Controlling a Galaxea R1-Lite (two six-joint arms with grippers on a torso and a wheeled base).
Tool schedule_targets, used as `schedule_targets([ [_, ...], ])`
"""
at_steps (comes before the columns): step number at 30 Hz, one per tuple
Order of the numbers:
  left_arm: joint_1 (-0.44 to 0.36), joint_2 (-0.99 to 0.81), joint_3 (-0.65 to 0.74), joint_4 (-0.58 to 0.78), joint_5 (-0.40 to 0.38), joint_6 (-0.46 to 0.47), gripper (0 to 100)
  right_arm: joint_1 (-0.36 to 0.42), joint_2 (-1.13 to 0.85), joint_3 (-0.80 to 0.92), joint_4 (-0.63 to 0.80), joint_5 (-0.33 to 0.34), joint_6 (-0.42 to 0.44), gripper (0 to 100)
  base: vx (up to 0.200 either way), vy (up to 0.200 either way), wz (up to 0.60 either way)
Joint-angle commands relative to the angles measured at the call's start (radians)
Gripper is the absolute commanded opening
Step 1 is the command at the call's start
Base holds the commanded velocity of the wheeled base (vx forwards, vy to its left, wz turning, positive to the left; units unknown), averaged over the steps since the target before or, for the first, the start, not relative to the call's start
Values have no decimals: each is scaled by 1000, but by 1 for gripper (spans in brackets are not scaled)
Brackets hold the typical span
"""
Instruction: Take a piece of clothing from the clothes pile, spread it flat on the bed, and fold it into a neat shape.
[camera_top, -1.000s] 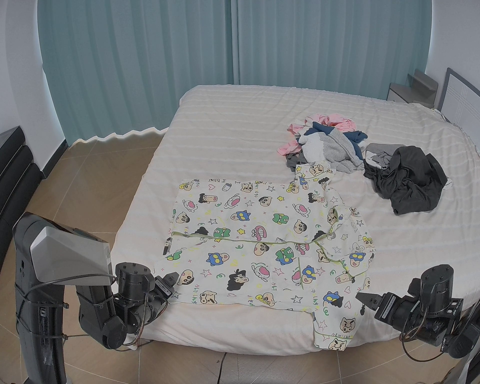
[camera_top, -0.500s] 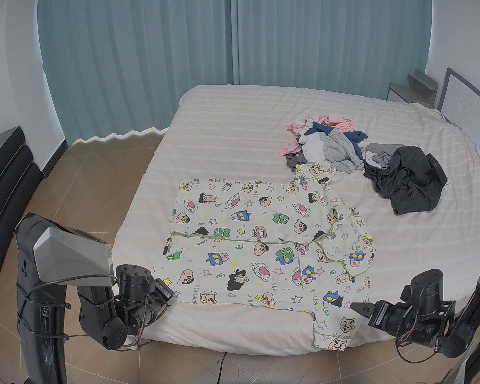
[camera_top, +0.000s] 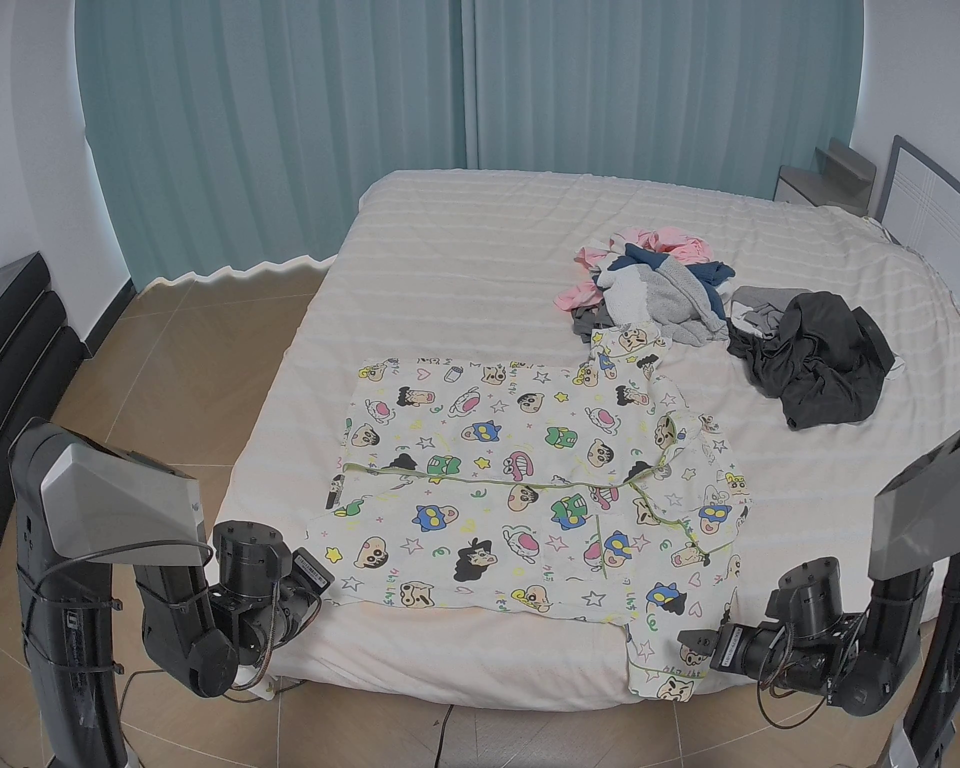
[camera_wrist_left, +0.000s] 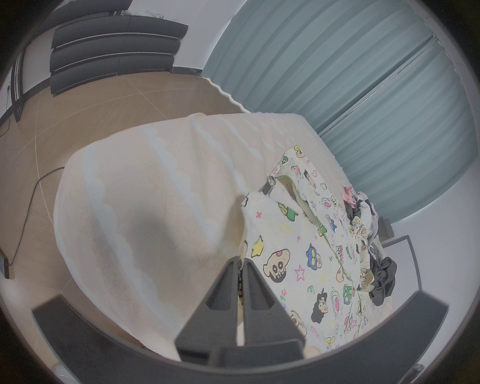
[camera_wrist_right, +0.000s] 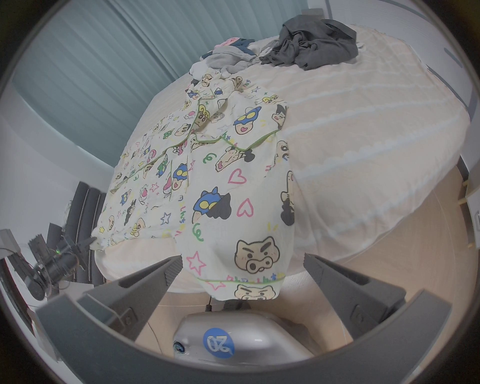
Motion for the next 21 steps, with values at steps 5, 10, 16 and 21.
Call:
schedule_targets([
  [5, 12, 3, 24, -67, -3, 3, 0, -1, 323, 18, -191, 6, -76, 100, 0, 0, 0],
  [10, 12, 11, 24, -68, -3, 6, 0, 8, 332, 18, -200, 7, -85, 100, 0, 0, 0],
  [16, 12, 14, 24, -68, -3, 6, 0, 10, 343, 15, -203, 7, -118, 100, 0, 0, 0],
  [21, 12, 14, 24, -68, -3, 6, 0, 10, 343, -25, -203, 7, -135, 100, 0, 0, 0],
])
